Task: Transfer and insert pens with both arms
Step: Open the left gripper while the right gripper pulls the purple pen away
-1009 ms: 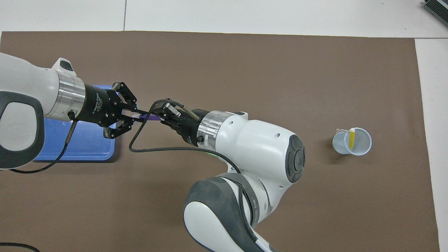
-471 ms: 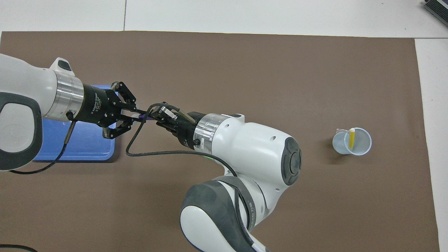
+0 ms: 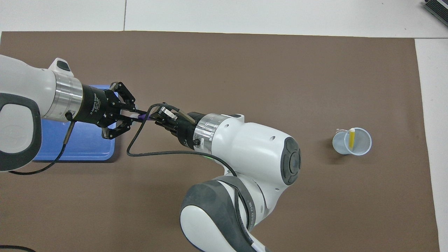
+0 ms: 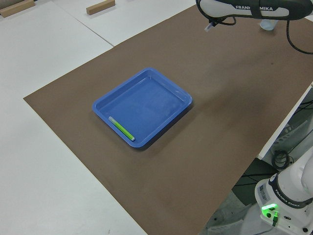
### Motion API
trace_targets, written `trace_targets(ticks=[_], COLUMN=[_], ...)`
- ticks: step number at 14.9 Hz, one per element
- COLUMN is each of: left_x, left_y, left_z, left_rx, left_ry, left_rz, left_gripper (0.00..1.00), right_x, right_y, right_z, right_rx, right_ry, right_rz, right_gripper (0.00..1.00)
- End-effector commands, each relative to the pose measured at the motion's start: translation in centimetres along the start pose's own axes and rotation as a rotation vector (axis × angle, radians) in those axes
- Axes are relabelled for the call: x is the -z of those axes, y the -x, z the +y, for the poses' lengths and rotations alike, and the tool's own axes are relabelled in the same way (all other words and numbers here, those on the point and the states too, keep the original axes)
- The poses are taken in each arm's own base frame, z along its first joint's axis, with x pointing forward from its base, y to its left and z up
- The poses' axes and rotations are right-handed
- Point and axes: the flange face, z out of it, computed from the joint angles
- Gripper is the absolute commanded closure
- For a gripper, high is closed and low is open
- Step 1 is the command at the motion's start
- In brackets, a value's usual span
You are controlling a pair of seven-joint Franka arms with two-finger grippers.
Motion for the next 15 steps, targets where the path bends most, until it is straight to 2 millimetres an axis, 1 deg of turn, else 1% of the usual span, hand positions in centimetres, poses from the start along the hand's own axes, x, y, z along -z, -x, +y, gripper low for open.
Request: trace_targets(ticks=[1,2,4,6,7,9,10,11,12,13,15], left_x=[0.4,0.4,0.4,0.1,0.2,0.4,0.5,0.9,1.3,1.4,2.8], left_y=[0.4,0.5,0.2,0.1,-0.2,-1.2,-2.1,-3.9,-5.0,-6.3,-9.6], left_z=[-1.0,-1.0,-1.5,-1.9,-2.1,-2.3,-2.6,-3.1,-3.5,-4.0,-5.0], left_rx=[-0.012,-0.023,-0.026,-0.075,-0.109,-0.255,-0.37,-0.468,-0.593,-0.698,-0.869], left_ry=[0.012,0.019,0.024,0.017,0.011,0.008,-0.009,-0.04,-0.065,-0.088,-0.122], left_rz=[-0.011,-0.011,-0.006,-0.005,-0.001,0.015,0.052,0.097,0.135,0.151,0.187], left_gripper=[0.59,0.29,0.28,0.3,0.32,0.35,0.37,0.39,0.4,0.4,0.4], right_x=[-0.2,-0.2,-0.1,0.6,1.1,2.0,2.6,3.2,4.5,5.8,9.2], right_y=[-0.8,-1.2,-1.8,-3.0,-4.1,-5.9,-6.8,-7.3,-7.9,-8.7,-10.4], right_z=[0.1,0.3,0.8,1.3,1.7,2.7,3.2,3.7,4.1,4.8,5.8], right_rx=[-0.001,0.026,0.1,0.193,0.24,0.347,0.396,0.442,0.488,0.546,0.642], right_ry=[-0.004,0.004,0.037,0.095,0.144,0.268,0.321,0.374,0.426,0.487,0.594], right_rz=[0.005,0.001,-0.029,-0.073,-0.084,-0.099,-0.108,-0.131,-0.161,-0.196,-0.249], right_gripper=[1.0,1.0,1.0,1.0,1.0,1.0,1.0,1.0,1.0,1.0,1.0])
